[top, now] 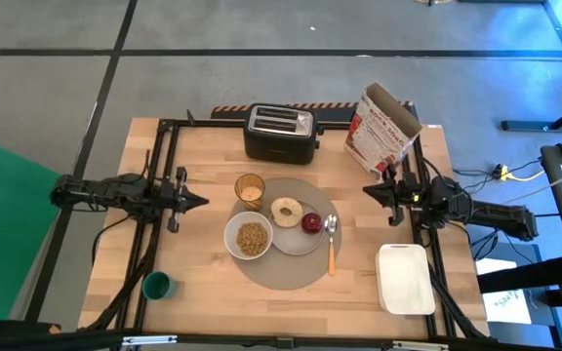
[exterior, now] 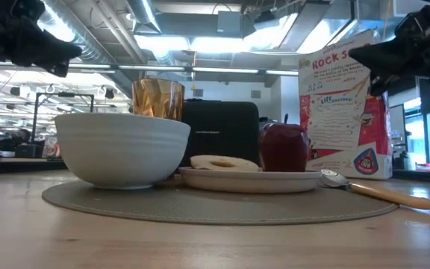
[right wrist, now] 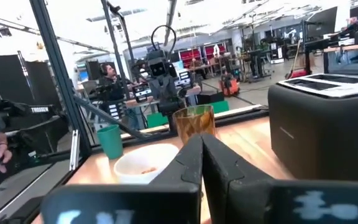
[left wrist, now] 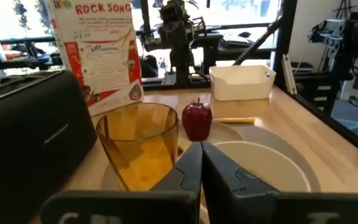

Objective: Arrange a breakfast setting
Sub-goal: Return to Home Position

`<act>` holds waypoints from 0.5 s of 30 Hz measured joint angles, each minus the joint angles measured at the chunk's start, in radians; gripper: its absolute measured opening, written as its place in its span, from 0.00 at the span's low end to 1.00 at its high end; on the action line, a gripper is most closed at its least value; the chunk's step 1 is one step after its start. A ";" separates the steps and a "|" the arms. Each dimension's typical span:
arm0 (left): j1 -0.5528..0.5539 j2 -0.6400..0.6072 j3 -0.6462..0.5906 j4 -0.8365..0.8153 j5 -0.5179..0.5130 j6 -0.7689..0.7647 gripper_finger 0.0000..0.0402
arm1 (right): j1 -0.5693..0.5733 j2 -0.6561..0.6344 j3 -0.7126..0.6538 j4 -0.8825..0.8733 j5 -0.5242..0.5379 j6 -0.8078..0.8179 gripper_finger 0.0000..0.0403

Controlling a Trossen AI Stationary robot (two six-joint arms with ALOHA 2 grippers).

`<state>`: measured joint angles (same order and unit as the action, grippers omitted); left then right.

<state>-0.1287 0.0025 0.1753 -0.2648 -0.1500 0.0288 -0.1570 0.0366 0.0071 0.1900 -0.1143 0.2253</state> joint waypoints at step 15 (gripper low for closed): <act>0.027 0.000 -0.167 0.278 0.132 -0.046 0.00 | 0.000 -0.034 0.000 -0.046 -0.088 -0.017 0.00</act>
<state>-0.1020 0.0025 0.0082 0.0128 -0.0176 -0.0172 -0.1570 0.0029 0.0071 0.1436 -0.2026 0.2086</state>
